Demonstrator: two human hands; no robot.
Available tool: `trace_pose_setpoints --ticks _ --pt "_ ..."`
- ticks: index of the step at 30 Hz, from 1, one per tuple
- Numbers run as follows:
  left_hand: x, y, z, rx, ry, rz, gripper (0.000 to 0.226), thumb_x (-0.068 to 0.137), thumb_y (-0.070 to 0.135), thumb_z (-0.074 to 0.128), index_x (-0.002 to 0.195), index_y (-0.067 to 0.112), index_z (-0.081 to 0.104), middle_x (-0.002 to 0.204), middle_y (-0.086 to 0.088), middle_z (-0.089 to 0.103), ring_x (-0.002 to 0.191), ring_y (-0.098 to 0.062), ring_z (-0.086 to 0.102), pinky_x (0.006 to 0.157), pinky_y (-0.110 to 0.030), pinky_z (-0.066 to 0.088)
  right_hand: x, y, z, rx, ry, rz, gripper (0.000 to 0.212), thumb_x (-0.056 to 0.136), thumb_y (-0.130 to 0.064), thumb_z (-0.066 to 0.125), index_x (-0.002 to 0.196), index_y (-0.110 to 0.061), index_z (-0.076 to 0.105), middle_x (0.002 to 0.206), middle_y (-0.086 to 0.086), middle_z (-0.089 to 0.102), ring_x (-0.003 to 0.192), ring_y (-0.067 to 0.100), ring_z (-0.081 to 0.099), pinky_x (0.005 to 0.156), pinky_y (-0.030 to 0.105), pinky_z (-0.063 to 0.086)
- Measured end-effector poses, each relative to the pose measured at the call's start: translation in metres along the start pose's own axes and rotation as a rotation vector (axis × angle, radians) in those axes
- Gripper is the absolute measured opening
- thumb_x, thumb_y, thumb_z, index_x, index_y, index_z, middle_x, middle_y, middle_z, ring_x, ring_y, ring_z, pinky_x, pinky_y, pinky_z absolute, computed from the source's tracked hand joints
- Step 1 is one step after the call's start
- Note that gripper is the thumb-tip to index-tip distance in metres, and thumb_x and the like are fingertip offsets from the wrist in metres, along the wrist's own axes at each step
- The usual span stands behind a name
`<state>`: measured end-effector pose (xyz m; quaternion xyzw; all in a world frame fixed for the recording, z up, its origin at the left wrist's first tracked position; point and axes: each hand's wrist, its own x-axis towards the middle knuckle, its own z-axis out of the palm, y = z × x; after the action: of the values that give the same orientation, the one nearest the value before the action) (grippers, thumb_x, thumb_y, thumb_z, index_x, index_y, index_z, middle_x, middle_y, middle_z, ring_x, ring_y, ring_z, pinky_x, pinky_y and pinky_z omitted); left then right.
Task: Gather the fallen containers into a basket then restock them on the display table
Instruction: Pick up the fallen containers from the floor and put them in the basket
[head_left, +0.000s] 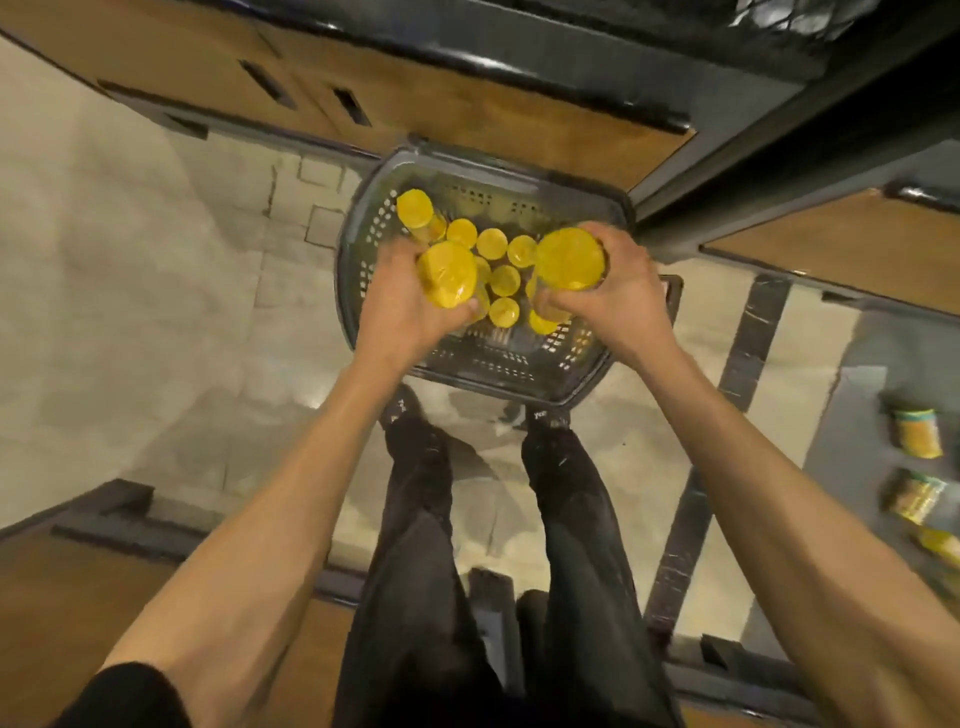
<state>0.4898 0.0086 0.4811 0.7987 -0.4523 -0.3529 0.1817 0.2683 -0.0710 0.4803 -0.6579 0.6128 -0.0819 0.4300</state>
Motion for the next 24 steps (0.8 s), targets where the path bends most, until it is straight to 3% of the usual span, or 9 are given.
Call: trace_pose_setpoints --ticks 3,7,12,16,24 --pt "0.046 -0.034 0.022 0.025 -0.039 0.053 0.076 0.064 0.032 0.088 0.124 0.006 0.05 0.12 -0.011 0.046 0.109 -0.02 0.047 0.082 -0.017 0.031 0.036 0.019 0.041 0.01 0.039 0.019 0.073 0.063 -0.035 0.088 0.127 -0.022 0.057 0.126 -0.001 0.058 0.117 0.021 0.052 0.101 0.039 0.042" --pt "0.108 -0.073 0.048 0.079 -0.072 0.105 0.079 0.063 0.033 0.089 0.125 0.006 0.049 0.12 -0.008 0.044 0.108 -0.016 0.043 0.083 -0.016 0.03 0.081 0.045 0.092 -0.002 0.074 0.016 0.072 0.065 -0.031 0.087 0.13 -0.02 0.057 0.127 0.001 0.06 0.117 0.018 0.054 0.098 0.026 0.039" --pt "0.177 -0.112 0.084 0.215 -0.13 0.168 0.077 0.065 0.036 0.089 0.128 0.011 0.051 0.125 -0.01 0.048 0.114 -0.024 0.05 0.092 -0.026 0.036 0.132 0.082 0.152 -0.022 0.102 0.024 0.078 0.066 -0.045 0.085 0.134 -0.021 0.055 0.128 0.0 0.062 0.119 0.021 0.056 0.102 0.038 0.044" --pt "0.211 -0.133 0.11 0.339 -0.138 0.252 0.081 0.065 0.047 0.086 0.131 0.014 0.054 0.129 -0.009 0.054 0.122 -0.026 0.049 0.099 -0.037 0.041 0.165 0.108 0.188 -0.001 0.117 0.05 0.081 0.067 -0.048 0.084 0.137 -0.021 0.053 0.129 0.001 0.062 0.119 0.018 0.057 0.1 0.033 0.047" --pt "0.252 -0.165 0.149 0.41 -0.135 0.317 0.083 0.07 0.046 0.084 0.137 0.011 0.048 0.134 -0.012 0.052 0.126 -0.031 0.043 0.106 -0.039 0.036 0.2 0.13 0.236 0.012 0.235 0.034 0.081 0.065 -0.035 0.089 0.136 -0.016 0.054 0.139 0.005 0.051 0.125 0.018 0.052 0.096 0.017 0.038"
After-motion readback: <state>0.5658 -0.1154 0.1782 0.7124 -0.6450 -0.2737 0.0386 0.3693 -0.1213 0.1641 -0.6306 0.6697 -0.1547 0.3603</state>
